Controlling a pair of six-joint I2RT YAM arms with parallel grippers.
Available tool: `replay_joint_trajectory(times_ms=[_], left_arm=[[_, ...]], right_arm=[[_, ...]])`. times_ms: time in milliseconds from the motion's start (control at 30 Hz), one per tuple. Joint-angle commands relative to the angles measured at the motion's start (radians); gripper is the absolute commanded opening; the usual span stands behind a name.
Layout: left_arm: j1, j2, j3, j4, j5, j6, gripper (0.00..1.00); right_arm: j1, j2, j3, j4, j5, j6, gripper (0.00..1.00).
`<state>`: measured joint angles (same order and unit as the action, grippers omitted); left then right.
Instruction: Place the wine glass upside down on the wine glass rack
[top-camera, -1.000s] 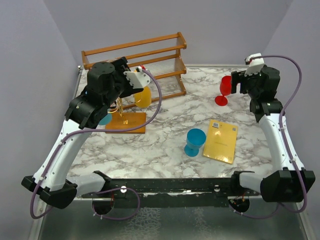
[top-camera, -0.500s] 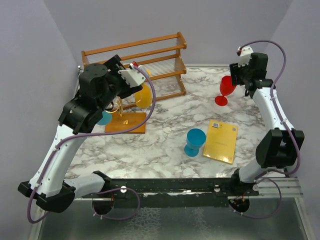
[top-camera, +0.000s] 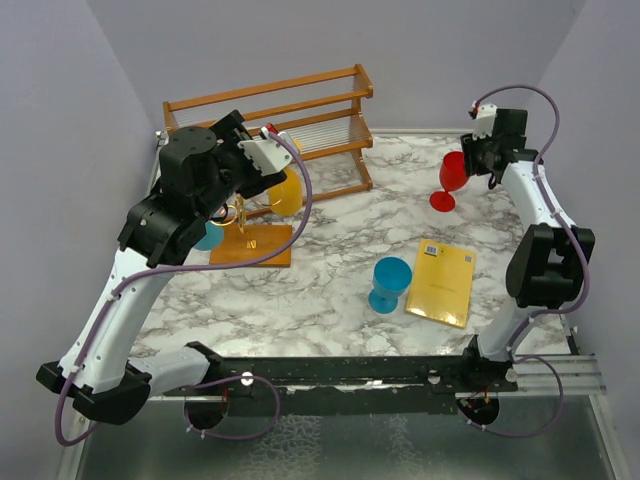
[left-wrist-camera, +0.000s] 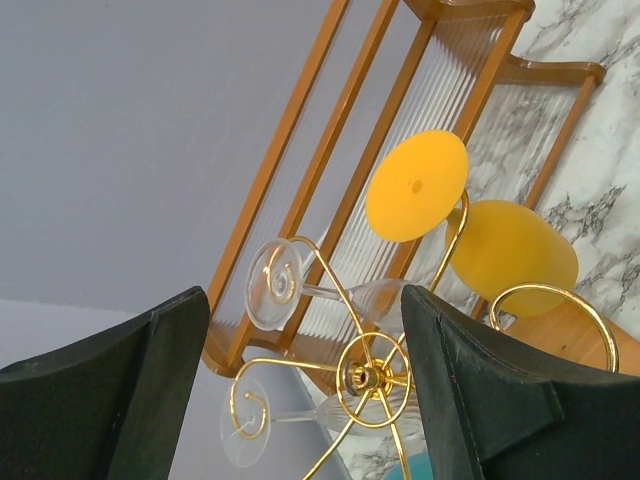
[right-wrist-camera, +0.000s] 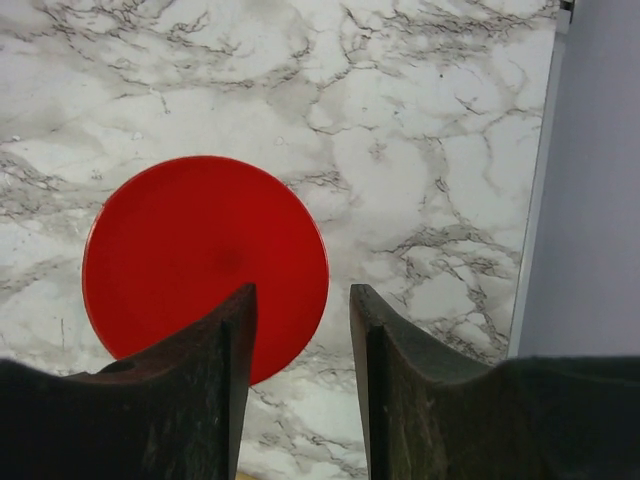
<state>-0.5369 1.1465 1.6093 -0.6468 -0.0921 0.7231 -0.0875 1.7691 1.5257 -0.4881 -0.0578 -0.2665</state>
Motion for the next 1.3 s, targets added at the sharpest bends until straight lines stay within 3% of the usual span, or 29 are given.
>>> replay_joint_trajectory(times_ms=[0, 333, 600, 900, 1267], left_arm=[[-0.003, 0.008, 0.024, 0.004, 0.033, -0.015, 0.8], [-0.002, 0.018, 0.025, 0.003, 0.034, -0.008, 0.8], [0.001, 0.019, 0.027, 0.034, 0.011, -0.054, 0.82], [0.017, 0.018, 0.059, 0.105, 0.009, -0.246, 0.93], [0.038, 0.018, 0.061, 0.144, 0.23, -0.473, 0.93]], right_arm=[[-0.008, 0.062, 0.082, -0.036, -0.076, 0.011, 0.4], [-0.009, 0.148, 0.175, -0.08, -0.085, 0.004, 0.2], [-0.009, 0.123, 0.215, -0.11, -0.094, -0.019, 0.01], [-0.009, -0.058, 0.162, -0.129, -0.25, -0.023, 0.01], [-0.008, -0.382, 0.099, -0.078, -0.476, 0.083, 0.01]])
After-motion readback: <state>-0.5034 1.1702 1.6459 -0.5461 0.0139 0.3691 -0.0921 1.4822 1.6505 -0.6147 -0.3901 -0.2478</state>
